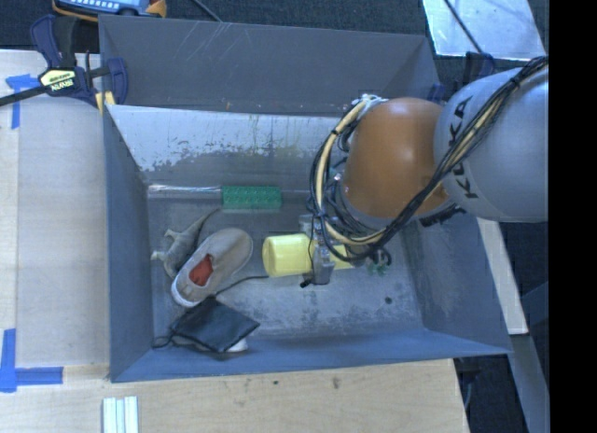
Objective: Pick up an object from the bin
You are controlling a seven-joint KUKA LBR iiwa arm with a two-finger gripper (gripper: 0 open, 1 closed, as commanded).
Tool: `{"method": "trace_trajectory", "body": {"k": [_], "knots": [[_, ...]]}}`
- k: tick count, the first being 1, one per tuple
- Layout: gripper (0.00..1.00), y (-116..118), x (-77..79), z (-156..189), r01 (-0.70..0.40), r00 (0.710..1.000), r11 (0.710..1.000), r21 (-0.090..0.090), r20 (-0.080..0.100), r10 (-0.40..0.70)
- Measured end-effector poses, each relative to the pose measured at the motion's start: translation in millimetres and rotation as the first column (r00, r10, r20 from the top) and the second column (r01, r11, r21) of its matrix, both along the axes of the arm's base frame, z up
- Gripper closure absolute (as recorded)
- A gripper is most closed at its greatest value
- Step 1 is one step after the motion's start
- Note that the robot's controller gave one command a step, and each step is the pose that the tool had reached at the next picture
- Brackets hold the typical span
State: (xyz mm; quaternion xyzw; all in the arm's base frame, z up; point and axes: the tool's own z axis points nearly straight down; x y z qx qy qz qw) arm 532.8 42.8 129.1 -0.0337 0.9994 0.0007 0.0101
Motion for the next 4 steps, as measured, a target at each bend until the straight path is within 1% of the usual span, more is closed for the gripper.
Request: {"method": "trace_trajectory", "body": {"k": [1,2,3,4], "knots": [[1.00,6.1,0.4,9.3,0.015,0.999,1.000,-0.005,-0.031,-0.015],[1.00,6.0,3.0,72.2,0.010,1.000,1.000,-0.001,-0.022,-0.010],[0.00,16.4,35.1,8.9,-0.028,1.000,1.000,-0.001,-0.012,0.028],[1.00,24.4,54.7,-58.8,-0.054,0.998,0.999,-0.002,-0.018,0.054]]}}
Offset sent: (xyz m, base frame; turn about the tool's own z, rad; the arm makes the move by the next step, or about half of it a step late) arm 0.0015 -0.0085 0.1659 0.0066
